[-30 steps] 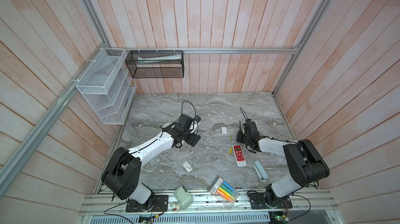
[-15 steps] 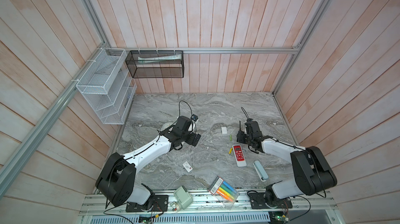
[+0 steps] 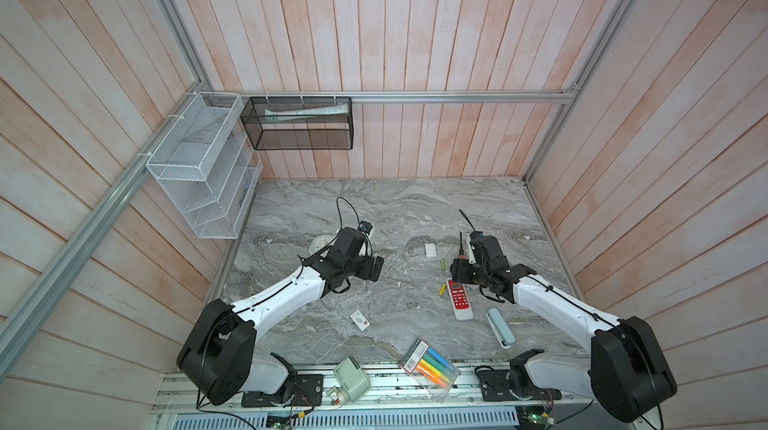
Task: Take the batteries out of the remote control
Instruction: 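Grasp the red-faced remote control with the right gripper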
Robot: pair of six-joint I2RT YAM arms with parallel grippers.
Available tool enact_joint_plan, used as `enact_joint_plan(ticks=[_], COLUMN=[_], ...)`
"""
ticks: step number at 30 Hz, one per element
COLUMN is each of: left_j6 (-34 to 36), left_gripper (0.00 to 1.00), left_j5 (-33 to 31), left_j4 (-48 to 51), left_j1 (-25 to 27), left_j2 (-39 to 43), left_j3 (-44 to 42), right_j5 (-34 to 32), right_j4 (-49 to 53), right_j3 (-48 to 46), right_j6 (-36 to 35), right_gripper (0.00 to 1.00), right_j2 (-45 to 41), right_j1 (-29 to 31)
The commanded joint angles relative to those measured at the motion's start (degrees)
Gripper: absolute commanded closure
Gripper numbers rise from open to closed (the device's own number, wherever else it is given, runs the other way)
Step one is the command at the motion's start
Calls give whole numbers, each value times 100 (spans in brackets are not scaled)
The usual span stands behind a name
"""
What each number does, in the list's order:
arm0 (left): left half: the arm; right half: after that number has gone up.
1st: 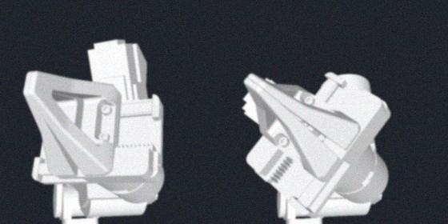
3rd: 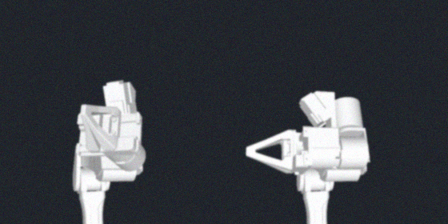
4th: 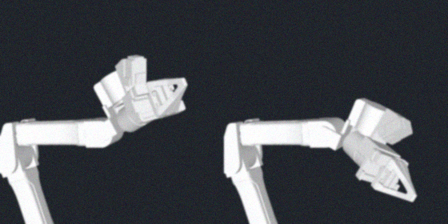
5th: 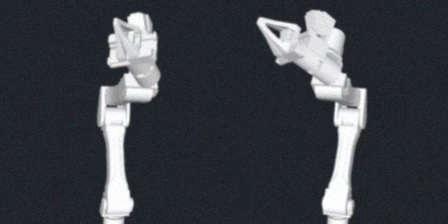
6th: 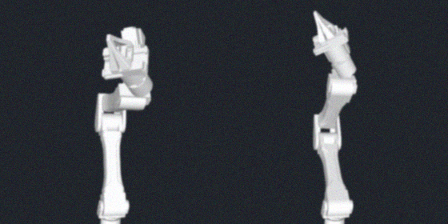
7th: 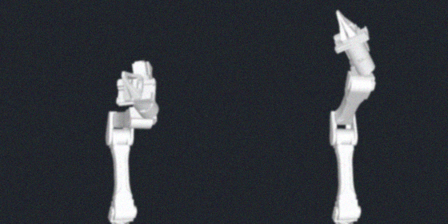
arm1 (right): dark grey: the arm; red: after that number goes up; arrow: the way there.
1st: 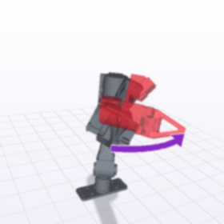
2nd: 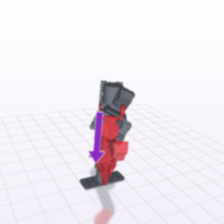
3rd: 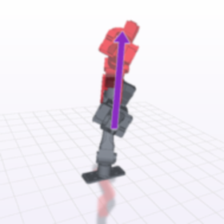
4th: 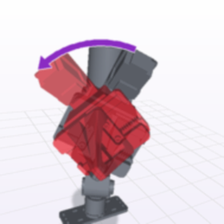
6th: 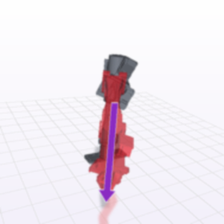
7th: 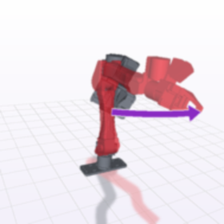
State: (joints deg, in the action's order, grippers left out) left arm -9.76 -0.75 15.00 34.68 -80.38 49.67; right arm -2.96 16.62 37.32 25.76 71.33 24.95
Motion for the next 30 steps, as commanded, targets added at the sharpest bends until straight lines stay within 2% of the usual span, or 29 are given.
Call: enact_joint_plan(ticks=[1, 9, 18, 24, 30], left_j6=[-297, -323, -342, -339, -310], left_gripper=[0, 0, 0, 0, 0], left_j5=[180, 233, 277, 295, 278], left_j4=[-186, -286, -340, -375, -357], left_j1=[30, 30, 30, 30, 30], left_j2=[175, 404, 469, 482, 488], left_j3=[-120, -252, -313, -322, -305], right_j5=[-142, -227, -790, -970, -1095], right_j4=[602, 577, 692, 708, 746], right_j3=[-219, -632, -645, -600, -568], right_j6=[341, 765, 1043, 1157, 1223], right_gripper=[29, 29, 29, 34, 45], right_j2=[-91, -252, 181, 441, 562], right_j1=[211, 680, 1090, 1246, 1341])
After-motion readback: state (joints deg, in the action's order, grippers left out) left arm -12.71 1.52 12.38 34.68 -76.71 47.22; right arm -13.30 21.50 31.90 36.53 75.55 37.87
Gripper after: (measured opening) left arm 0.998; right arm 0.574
